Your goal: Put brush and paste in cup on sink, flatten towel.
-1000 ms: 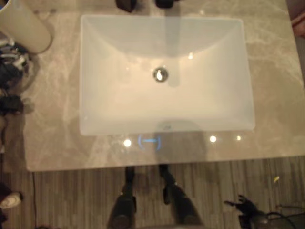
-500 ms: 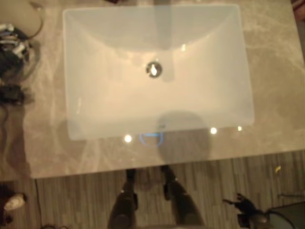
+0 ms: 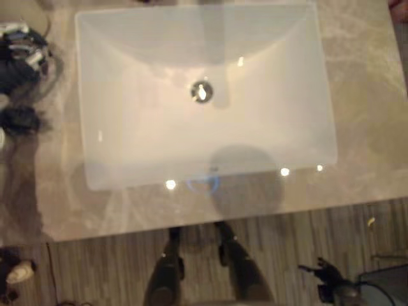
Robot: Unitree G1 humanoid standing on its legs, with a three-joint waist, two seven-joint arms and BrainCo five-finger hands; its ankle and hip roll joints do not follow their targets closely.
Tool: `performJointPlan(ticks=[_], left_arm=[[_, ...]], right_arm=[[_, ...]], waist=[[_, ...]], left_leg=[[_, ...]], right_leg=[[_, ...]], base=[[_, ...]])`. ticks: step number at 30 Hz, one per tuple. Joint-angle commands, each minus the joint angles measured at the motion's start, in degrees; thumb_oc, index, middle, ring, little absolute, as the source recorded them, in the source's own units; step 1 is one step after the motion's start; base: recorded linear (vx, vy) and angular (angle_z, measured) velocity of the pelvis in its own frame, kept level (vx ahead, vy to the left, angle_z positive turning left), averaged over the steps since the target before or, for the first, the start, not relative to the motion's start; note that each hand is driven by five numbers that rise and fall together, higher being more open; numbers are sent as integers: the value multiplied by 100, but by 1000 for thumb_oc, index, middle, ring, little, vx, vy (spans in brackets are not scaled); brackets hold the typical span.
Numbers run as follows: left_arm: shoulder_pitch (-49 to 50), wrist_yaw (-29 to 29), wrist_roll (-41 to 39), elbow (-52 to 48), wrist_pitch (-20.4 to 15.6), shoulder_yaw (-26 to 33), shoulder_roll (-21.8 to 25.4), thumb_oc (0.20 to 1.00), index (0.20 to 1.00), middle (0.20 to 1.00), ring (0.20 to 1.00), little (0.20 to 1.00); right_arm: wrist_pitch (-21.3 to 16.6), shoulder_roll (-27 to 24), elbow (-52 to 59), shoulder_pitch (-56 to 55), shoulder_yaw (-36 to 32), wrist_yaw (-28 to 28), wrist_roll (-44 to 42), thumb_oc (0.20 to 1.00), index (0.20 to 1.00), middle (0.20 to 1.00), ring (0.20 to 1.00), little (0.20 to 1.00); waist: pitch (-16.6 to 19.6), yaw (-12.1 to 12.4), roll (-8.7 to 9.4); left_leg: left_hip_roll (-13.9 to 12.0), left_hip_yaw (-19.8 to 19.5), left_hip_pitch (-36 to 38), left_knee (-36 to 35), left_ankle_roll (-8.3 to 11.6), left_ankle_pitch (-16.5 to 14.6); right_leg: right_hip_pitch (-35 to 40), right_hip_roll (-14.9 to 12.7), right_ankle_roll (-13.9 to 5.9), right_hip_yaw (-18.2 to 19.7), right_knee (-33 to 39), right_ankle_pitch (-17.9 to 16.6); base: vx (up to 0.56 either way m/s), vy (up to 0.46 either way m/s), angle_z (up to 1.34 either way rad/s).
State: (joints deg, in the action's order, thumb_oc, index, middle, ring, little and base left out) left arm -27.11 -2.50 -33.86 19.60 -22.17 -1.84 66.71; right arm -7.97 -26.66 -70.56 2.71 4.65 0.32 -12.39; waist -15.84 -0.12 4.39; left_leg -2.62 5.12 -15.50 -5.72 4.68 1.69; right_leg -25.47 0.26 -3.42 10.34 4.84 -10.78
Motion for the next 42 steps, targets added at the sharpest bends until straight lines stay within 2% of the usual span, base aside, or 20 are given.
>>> performJointPlan(ticks=[1,6,14,21,33,42], left_arm=[[400,-109,-157,-64,-100,156,4,200,200,200,200,200],[967,-87,-81,-67,-83,640,-85,200,200,200,200,200],[1128,166,-50,188,-158,1104,-142,200,200,200,200,200],[840,324,36,212,-200,1008,-96,200,200,200,200,200],[-188,608,129,441,-227,407,243,200,200,200,200,200],[-284,698,159,476,-240,431,394,200,200,200,200,200]], right_arm=[[36,-259,-126,-379,81,-53,-70,1000,1000,1000,1000,1000],[40,-247,-105,-352,94,-25,14,1000,1000,1000,1000,1000],[26,-252,-178,-231,174,-30,157,1000,1000,1000,1000,1000],[5,-290,-205,-197,222,-44,173,1000,1000,1000,1000,1000],[19,-253,-271,-341,185,-18,35,1000,1000,1000,1000,1000],[15,-243,-304,-383,163,-9,-14,1000,1000,1000,1000,1000]], waist=[[388,60,-117],[425,150,-127],[412,230,-117],[422,181,-92],[404,-4,-18],[416,-29,20]], left_leg=[[-202,-339,401,72,161,-247],[-185,-377,498,72,155,-253],[-185,-422,465,72,151,-210],[-211,-430,398,72,156,-194],[-248,-425,244,72,181,-142],[-286,-445,196,72,191,-129]], right_leg=[[30,-560,-682,-159,16,22],[176,-602,-669,-246,16,56],[187,-611,-658,-339,16,48],[124,-594,-651,-334,16,27],[-28,-540,-665,-288,16,-13],[-86,-485,-657,-221,16,8]], base=[[-3,-18,5],[-17,-12,7],[-34,-6,4],[-4,-2,4],[0,0,0],[14,-2,-2]])
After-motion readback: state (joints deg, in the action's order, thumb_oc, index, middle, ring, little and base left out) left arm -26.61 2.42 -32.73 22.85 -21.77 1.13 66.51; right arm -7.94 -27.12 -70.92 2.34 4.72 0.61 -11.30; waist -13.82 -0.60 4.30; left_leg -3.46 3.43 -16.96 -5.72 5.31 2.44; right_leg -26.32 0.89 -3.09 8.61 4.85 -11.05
